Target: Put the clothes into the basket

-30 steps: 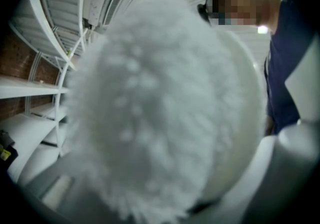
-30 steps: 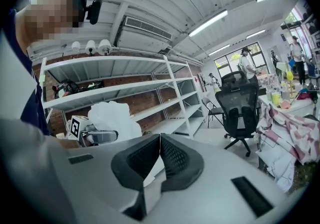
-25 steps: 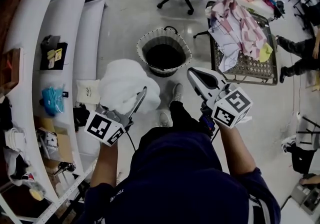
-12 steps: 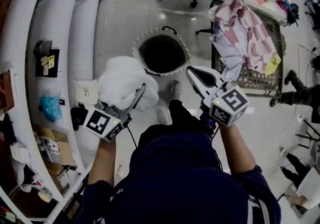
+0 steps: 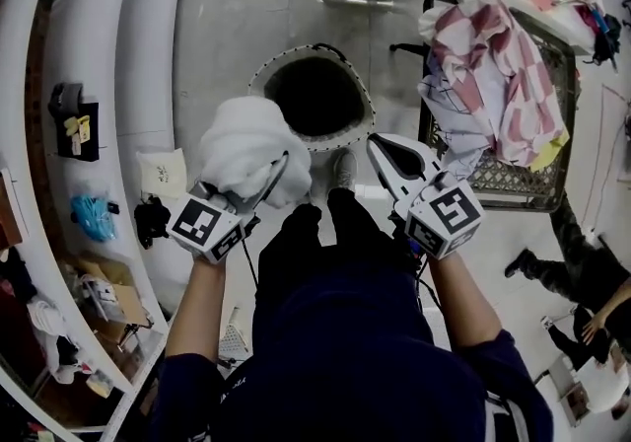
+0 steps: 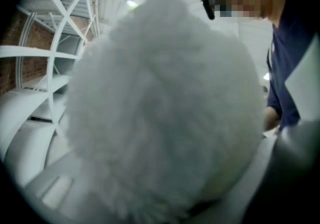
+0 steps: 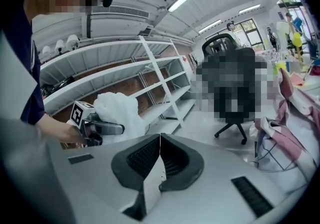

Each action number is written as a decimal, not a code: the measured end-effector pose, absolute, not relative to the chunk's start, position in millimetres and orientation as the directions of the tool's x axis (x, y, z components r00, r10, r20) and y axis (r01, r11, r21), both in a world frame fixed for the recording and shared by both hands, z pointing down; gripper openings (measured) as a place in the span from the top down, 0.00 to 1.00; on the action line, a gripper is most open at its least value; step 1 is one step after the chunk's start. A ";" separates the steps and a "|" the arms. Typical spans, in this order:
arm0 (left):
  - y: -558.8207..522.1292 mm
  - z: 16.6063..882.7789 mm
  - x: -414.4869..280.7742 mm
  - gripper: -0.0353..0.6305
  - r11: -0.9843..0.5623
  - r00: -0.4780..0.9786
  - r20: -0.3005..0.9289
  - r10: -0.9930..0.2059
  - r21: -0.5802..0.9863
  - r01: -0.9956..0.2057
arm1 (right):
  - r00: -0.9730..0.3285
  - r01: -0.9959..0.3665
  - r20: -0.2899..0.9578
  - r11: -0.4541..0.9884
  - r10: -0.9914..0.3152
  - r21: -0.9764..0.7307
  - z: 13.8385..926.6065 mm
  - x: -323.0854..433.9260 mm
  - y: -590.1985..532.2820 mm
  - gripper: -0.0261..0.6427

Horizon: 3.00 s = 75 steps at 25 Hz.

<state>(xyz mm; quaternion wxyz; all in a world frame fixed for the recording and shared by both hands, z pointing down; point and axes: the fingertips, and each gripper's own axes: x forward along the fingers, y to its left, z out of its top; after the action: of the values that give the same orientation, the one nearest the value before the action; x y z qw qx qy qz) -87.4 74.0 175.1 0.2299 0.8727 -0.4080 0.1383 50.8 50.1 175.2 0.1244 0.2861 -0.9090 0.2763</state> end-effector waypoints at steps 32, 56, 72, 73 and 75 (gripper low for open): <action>-33.6 705.2 -57.1 0.62 -0.634 0.637 0.742 -0.207 0.394 -0.665 | -0.670 -0.741 0.607 0.447 -0.428 -0.502 482.0 29.1 16.4 0.95; 17.3 830.5 -56.9 0.43 -0.779 0.380 0.916 0.127 0.329 -0.533 | -0.688 -0.725 0.625 0.399 -0.369 -0.562 531.6 21.6 18.0 0.95; -5.1 738.4 -74.4 0.40 -0.677 0.511 0.858 -0.052 0.346 -0.650 | -0.713 -0.696 0.595 0.478 -0.372 -0.536 485.9 -2.7 0.2 0.95; -5.7 720.7 -75.5 0.51 -0.657 0.540 0.838 -0.075 0.366 -0.659 | -0.713 -0.695 0.594 0.486 -0.373 -0.529 478.3 -3.8 -1.2 0.95; -7.4 684.0 -79.6 0.73 -0.635 0.579 0.804 -0.134 0.379 -0.673 | -0.714 -0.692 0.591 0.503 -0.376 -0.517 461.8 -5.6 -3.9 0.95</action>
<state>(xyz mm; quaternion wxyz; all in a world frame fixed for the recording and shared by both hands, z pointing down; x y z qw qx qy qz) -79.6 -7.4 684.0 0.3485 0.8174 -0.2466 0.3867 -5.6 -3.9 461.8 0.2060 0.3171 -0.8422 0.3844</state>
